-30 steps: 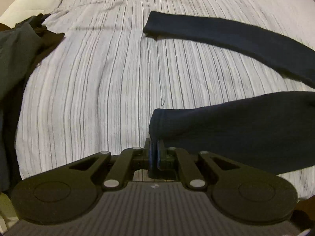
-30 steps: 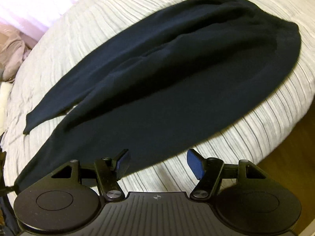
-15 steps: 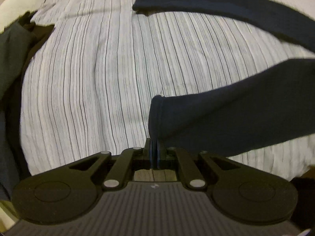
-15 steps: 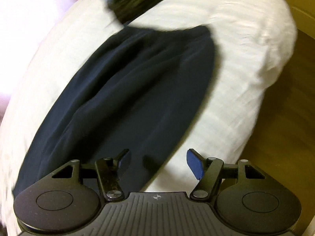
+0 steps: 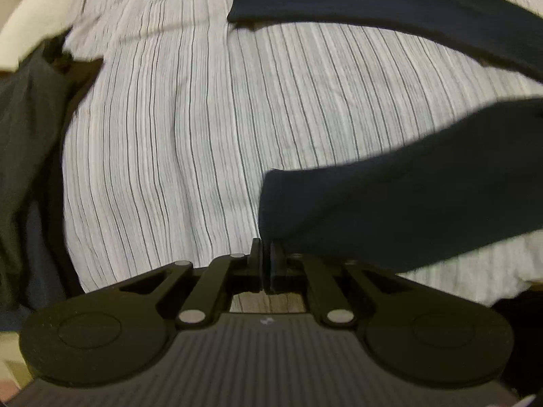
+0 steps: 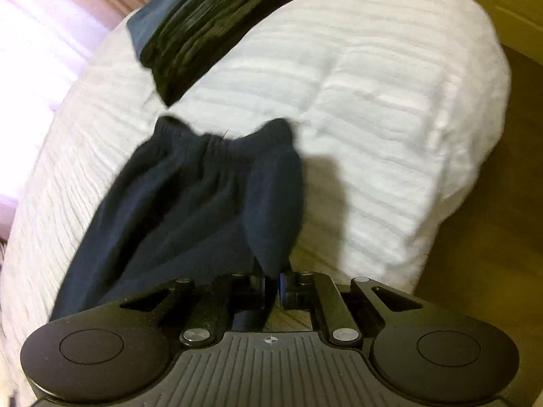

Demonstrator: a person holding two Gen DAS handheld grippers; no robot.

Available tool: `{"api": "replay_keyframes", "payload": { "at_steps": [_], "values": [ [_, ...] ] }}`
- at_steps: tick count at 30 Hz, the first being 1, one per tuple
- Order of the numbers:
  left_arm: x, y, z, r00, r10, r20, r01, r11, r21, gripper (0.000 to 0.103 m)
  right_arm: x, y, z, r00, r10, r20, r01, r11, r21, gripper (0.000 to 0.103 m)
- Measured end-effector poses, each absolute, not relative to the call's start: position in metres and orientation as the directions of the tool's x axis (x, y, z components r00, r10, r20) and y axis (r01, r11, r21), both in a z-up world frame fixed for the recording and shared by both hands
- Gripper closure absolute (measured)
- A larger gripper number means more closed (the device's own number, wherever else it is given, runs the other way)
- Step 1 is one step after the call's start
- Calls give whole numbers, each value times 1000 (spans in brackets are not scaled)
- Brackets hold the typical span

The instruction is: Fold clothes

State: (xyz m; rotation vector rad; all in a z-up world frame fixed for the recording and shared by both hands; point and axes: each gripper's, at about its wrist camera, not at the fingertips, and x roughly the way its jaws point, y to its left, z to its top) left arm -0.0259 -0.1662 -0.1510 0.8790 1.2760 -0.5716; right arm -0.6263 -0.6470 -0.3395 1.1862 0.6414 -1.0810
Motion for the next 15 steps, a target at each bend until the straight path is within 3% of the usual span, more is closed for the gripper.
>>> {"api": "replay_keyframes", "payload": {
  "at_steps": [7,8,9,10,13,15],
  "values": [
    [-28,-149,-193,215,137,-967,803,539,255,97,-606,-638,-337,323,-314,-893,944,43,326,92],
    [-30,-147,-197,227,134,-965,808,527,264,96,-602,-636,-337,316,-321,-893,947,41,320,68],
    [-31,-145,-201,240,131,-962,812,515,273,95,-597,-632,-335,302,-330,-894,952,55,301,32],
    [-32,-143,-205,252,128,-959,817,503,282,94,-590,-626,-331,294,-340,-893,955,80,284,19],
    [-25,-125,-207,262,136,-955,802,520,294,83,-571,-607,-318,267,-375,-888,963,143,229,16],
    [-16,-109,-202,276,133,-952,776,553,303,82,-559,-594,-307,265,-404,-875,962,171,212,16]
  ]
}}
